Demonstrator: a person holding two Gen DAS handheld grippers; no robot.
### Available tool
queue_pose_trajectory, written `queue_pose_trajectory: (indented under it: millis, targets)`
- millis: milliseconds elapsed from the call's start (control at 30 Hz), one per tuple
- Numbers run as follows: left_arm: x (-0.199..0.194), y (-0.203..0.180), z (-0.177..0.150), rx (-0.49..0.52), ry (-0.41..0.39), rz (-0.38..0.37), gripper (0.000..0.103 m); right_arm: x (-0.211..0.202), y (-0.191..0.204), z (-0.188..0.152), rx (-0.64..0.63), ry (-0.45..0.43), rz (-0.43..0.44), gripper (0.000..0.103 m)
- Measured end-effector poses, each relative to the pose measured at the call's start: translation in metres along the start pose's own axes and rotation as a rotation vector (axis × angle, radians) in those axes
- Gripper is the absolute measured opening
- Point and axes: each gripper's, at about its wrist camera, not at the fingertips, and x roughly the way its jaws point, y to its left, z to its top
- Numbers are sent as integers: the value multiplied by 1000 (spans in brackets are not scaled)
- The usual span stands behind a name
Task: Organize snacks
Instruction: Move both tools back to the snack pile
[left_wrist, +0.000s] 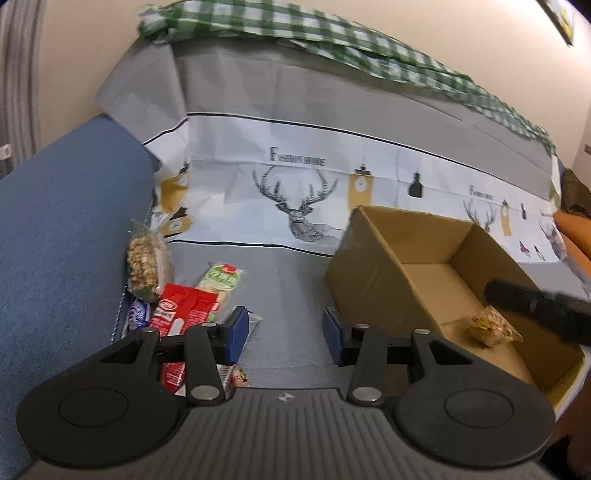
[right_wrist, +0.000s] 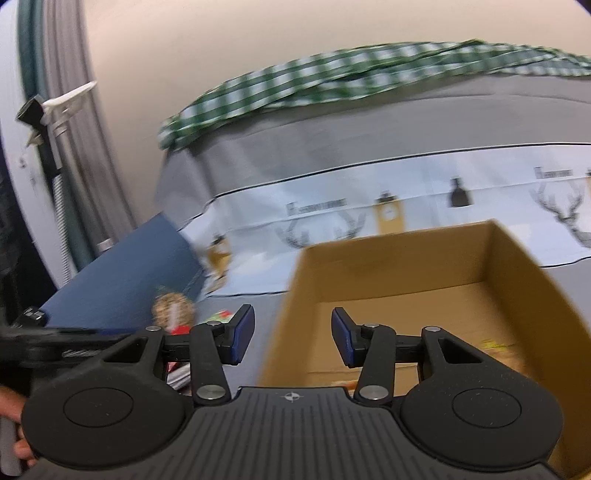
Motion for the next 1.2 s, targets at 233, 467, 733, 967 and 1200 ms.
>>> queue_pose_trajectory:
  millis: [233, 467, 733, 967, 1200]
  targets:
    - [-8, 35, 8, -127, -44, 89, 33, 29, 55, -18, -74, 46, 110, 38]
    - [-9, 71, 11, -208, -31, 190, 21, 60, 87, -36, -104, 107, 172, 35]
    - [5, 83, 11, -223, 11, 212, 22, 104, 94, -59, -98, 216, 165, 36]
    - [34, 75, 10, -188, 71, 218, 29, 141, 98, -74, -67, 288, 165, 38]
    - [74, 71, 9, -98, 150, 225, 40, 168, 120, -87, -179, 310, 129, 38]
